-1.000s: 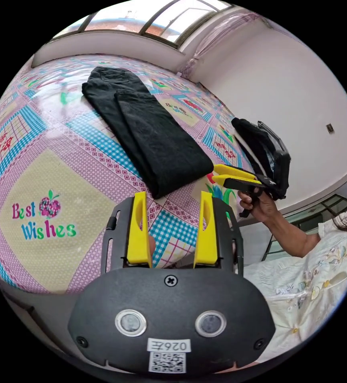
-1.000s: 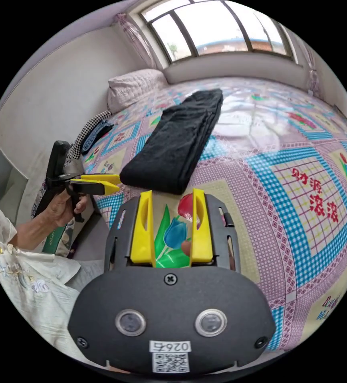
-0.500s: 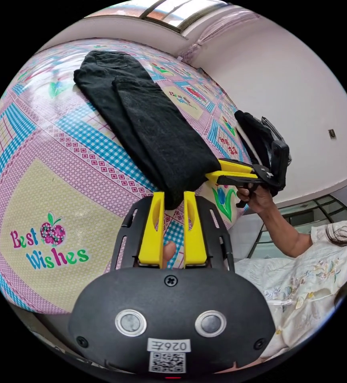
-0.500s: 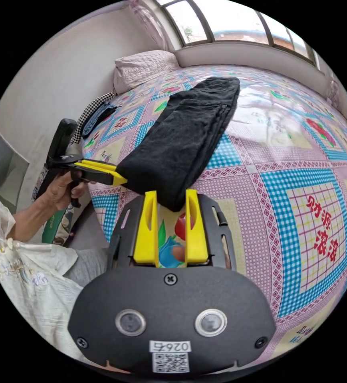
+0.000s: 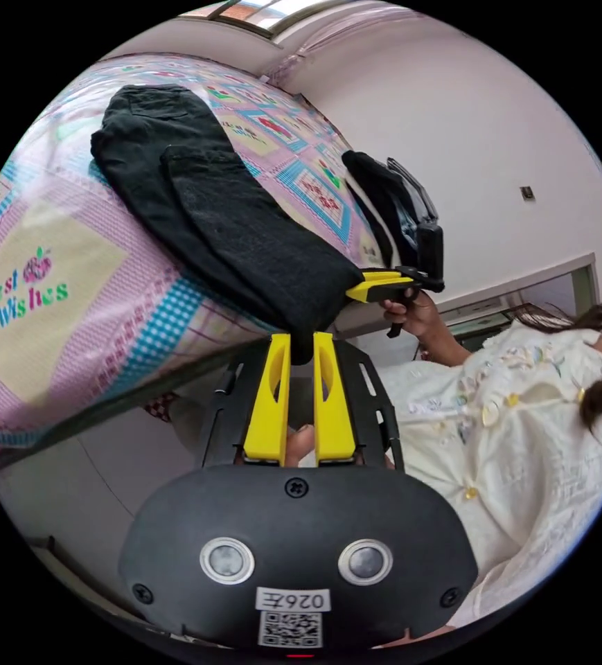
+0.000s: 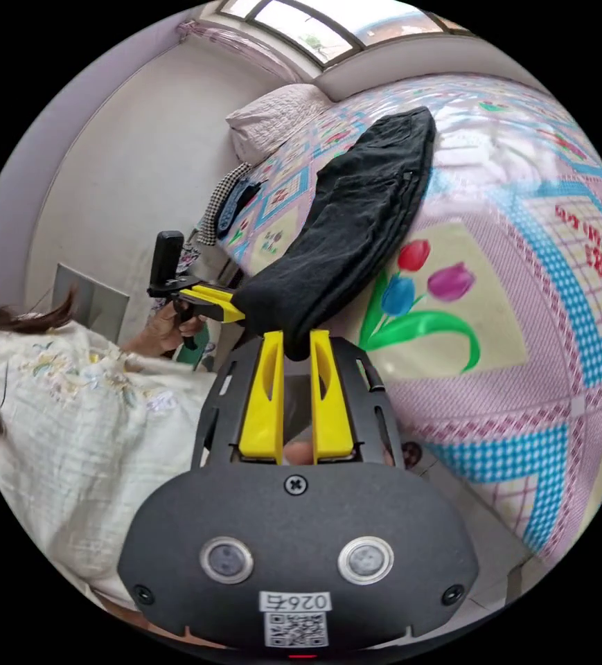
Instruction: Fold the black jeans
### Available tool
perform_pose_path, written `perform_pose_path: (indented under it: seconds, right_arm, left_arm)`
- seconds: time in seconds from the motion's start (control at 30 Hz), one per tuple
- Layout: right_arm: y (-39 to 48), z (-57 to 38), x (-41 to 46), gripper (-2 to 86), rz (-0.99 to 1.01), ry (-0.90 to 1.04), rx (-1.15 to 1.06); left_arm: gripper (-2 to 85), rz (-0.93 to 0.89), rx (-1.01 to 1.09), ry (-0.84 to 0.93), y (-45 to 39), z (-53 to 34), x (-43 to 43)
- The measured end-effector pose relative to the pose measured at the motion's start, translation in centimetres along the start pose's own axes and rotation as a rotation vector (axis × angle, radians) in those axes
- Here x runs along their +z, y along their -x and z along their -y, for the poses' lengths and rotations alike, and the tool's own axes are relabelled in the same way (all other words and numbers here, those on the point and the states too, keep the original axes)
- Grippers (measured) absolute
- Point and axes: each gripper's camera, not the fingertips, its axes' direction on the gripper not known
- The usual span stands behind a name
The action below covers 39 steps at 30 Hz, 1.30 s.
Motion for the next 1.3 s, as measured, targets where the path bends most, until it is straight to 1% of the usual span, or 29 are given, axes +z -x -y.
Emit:
perform_pose_path:
  seconds: [0.1, 0.17, 0.23, 0.4, 0.47, 0.6, 0.67, 0.8, 0.87, 0.9, 0.93, 0.97, 1.03, 1.07, 1.1, 1.17, 1.23, 1.27, 1.3]
  right_arm:
    - [0.9, -3.6, -2.3, 1.8, 0.121, 0.021, -0.001]
    - [2.4, -5.3, -5.2, 1.7, 0.191, -0.022, -0.037]
    - [3.6, -5.4, -7.5, 1.7, 0.219, -0.068, -0.081]
    - [5.2, -0.9, -12.2, 1.6, 0.212, -0.128, -0.213]
    - [4.3, 3.5, -13.5, 1.6, 0.216, -0.151, -0.244]
    - [0.9, 11.5, -13.8, 1.6, 0.244, -0.144, -0.207]
    - [-2.6, 17.5, -12.9, 1.7, 0.270, -0.129, -0.145]
    - [-9.1, 26.5, -9.3, 3.0, 0.275, -0.095, 0.013]
    - [-13.9, 32.1, -6.0, 6.8, 0.282, -0.054, 0.105]
    - [-15.0, 33.2, -5.1, 7.9, 0.283, -0.046, 0.141]
    - [-16.9, 34.9, -3.3, 8.6, 0.266, -0.030, 0.195]
    - [-18.0, 35.9, -2.1, 9.0, 0.221, -0.025, 0.232]
    - [-17.8, 36.2, -1.2, 9.0, 0.179, -0.042, 0.218]
    - [-16.7, 35.6, -0.9, 8.9, 0.152, -0.074, 0.191]
    - [-16.0, 35.2, -0.8, 8.4, 0.127, -0.093, 0.180]
    - [-12.0, 32.9, -0.4, 6.3, 0.000, -0.165, 0.088]
    - [-8.5, 30.8, 0.5, 4.6, -0.075, -0.209, 0.022]
    - [-6.4, 29.4, 1.5, 3.4, -0.137, -0.239, -0.004]
    - [-5.5, 28.8, 2.1, 2.8, -0.177, -0.251, -0.008]
  left_arm:
    - [5.9, -0.119, -0.005, -0.001, -1.8, -3.2, -1.0]
    - [5.9, -0.181, 0.006, -0.026, -2.9, -4.3, -2.3]
    - [5.9, -0.221, 0.049, -0.074, -4.2, -4.5, -4.7]
    - [5.8, -0.207, 0.173, -0.143, -4.8, -0.7, -9.9]
    - [5.8, -0.220, 0.177, -0.161, -3.5, 1.9, -11.6]
    - [5.7, -0.276, 0.153, -0.171, 2.0, 9.4, -14.8]
    - [5.8, -0.277, 0.135, -0.171, 5.1, 12.8, -15.7]
    - [6.2, -0.305, -0.011, -0.183, 15.1, 20.7, -15.9]
    - [5.7, -0.347, -0.096, -0.168, 20.1, 23.5, -15.2]
    - [2.3, -0.368, -0.170, -0.157, 23.2, 24.5, -14.5]
    - [0.3, -0.372, -0.238, -0.173, 25.6, 24.7, -14.1]
    - [-0.1, -0.381, -0.255, -0.196, 26.5, 24.6, -14.0]
    - [-0.8, -0.436, -0.259, -0.277, 27.8, 23.4, -13.7]
    - [-0.8, -0.437, -0.248, -0.279, 27.7, 23.2, -13.6]
    - [-0.9, -0.417, -0.205, -0.274, 27.0, 22.7, -13.3]
    - [-1.0, -0.355, -0.113, -0.260, 24.8, 22.0, -12.4]
    - [-1.0, -0.269, -0.010, -0.259, 21.6, 21.2, -10.0]
    - [-1.0, -0.249, 0.008, -0.249, 21.0, 21.1, -9.2]
    - [-1.0, -0.193, 0.037, -0.212, 20.1, 21.1, -7.2]
